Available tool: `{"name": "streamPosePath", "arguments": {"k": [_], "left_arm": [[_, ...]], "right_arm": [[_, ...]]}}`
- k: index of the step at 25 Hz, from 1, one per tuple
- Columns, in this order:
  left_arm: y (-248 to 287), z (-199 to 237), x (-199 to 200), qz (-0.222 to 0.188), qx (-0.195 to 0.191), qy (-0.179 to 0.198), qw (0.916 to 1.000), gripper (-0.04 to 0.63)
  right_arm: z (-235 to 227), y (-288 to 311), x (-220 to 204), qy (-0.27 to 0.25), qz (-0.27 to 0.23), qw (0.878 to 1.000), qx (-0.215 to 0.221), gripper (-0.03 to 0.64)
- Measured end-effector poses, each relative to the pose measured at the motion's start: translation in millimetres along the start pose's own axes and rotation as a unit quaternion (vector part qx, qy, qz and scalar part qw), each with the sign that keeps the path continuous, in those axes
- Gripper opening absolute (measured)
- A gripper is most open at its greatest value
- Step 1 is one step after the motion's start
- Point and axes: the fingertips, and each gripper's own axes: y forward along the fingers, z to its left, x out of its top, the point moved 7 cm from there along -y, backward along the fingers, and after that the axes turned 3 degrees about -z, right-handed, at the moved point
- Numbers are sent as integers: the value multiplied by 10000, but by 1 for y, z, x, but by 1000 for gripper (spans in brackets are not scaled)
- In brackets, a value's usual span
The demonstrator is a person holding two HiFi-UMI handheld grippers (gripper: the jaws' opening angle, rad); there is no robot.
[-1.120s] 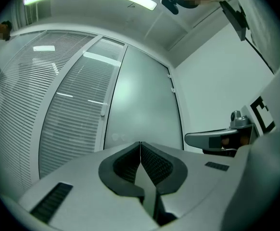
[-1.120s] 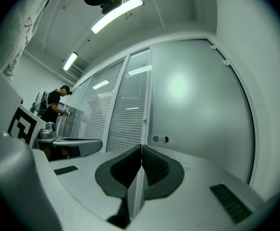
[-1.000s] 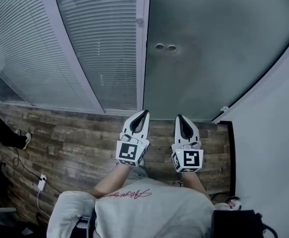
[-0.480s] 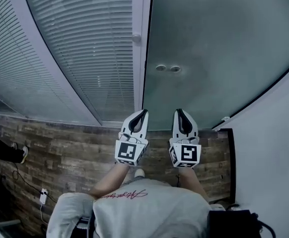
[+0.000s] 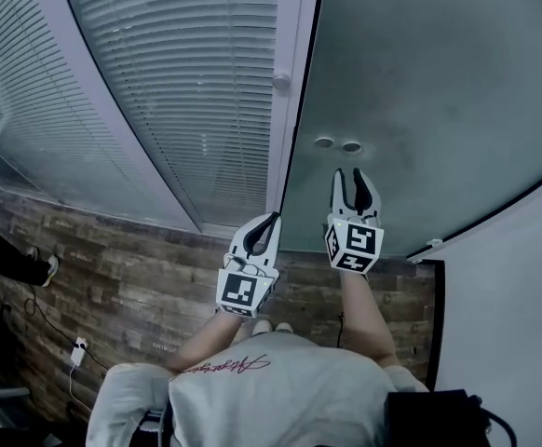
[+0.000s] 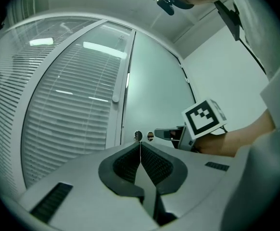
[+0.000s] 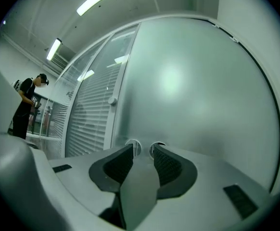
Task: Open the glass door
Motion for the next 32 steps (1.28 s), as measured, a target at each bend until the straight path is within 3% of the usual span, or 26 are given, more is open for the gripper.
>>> {"name": "streamPosePath", "arguments": {"k": [6,13,21,26,32], "left_arm": [[-14,20,2,60,492,106,9987,17],[-33,36,3,109,844,211,9962,17],[-54,48,11,56,1108,289,9934,17],[-72,50,16,7,1215,330,9920,17],[-87,55,11,14,1297,318,9910,17]], "right_arm": [[-1,61,-8,-80,254,9996,-89,157],[-1,91,-16,62,297,9988,-395,161],[-4,100,-21,196,250,9967,-742,143],[-2,104,-19,-24,282,9971,-709,144],[-2,100,-25,175,190,9964,-812,134]]}}
